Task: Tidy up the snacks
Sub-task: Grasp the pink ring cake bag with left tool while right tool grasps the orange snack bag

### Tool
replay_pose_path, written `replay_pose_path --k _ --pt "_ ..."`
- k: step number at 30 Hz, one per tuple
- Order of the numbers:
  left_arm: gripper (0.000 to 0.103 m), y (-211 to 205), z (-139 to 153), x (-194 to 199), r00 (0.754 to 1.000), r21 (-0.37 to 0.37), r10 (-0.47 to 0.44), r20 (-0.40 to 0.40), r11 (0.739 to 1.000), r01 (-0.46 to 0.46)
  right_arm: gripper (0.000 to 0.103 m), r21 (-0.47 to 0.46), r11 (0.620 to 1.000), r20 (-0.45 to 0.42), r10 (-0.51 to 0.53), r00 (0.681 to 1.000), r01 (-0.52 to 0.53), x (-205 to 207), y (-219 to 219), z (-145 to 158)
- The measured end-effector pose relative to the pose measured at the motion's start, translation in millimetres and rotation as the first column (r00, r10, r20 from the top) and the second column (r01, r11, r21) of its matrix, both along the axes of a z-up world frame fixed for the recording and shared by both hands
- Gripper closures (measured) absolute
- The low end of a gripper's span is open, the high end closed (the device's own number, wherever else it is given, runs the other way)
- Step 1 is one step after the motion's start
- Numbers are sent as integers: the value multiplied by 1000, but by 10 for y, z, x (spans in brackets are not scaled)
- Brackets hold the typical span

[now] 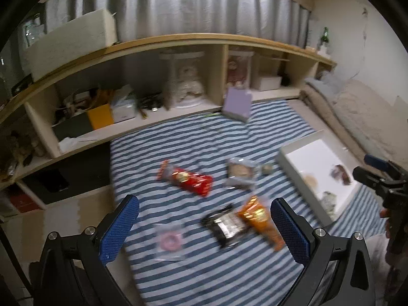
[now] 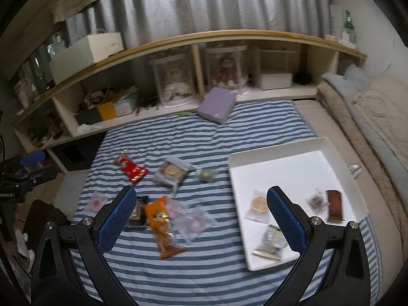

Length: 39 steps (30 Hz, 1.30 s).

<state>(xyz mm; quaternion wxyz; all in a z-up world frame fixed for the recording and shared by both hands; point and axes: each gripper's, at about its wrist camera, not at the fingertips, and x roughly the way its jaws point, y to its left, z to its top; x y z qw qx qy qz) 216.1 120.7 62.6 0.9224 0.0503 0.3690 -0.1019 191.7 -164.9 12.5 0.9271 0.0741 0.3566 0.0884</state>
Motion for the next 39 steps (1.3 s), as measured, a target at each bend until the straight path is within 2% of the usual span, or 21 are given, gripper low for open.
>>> replay_pose_path --k 6,17,23,26,29,32,35,39 --pt "0 171 -186 124 998 49 -17 -52 999 20 0 28 998 -16 57 998 -56 163 327 -178" --pt "0 329 -794 567 982 20 -93 -167 995 98 0 41 986 -85 164 983 -162 301 694 -840" --pt "0 336 -1167 742 961 -2 -119 -251 993 122 0 16 981 -87 196 977 -196 283 796 -1042" --pt "0 299 -1333 811 947 11 -132 -293 990 141 0 -1 977 -119 213 970 -215 301 847 -1164" --pt "0 266 -1461 876 938 28 -131 -322 989 147 0 22 971 -156 240 958 -239 342 868 -1260" --pt "0 268 -1553 949 929 16 -119 -350 991 133 0 23 970 -185 243 952 -243 387 883 -1309" --pt "0 257 -1637 1043 924 33 -97 -369 993 117 9 24 966 -206 255 945 -256 425 899 -1365" --pt "8 218 -1756 1144 911 48 -64 -408 995 91 22 17 956 -262 288 921 -294 502 952 -1488"
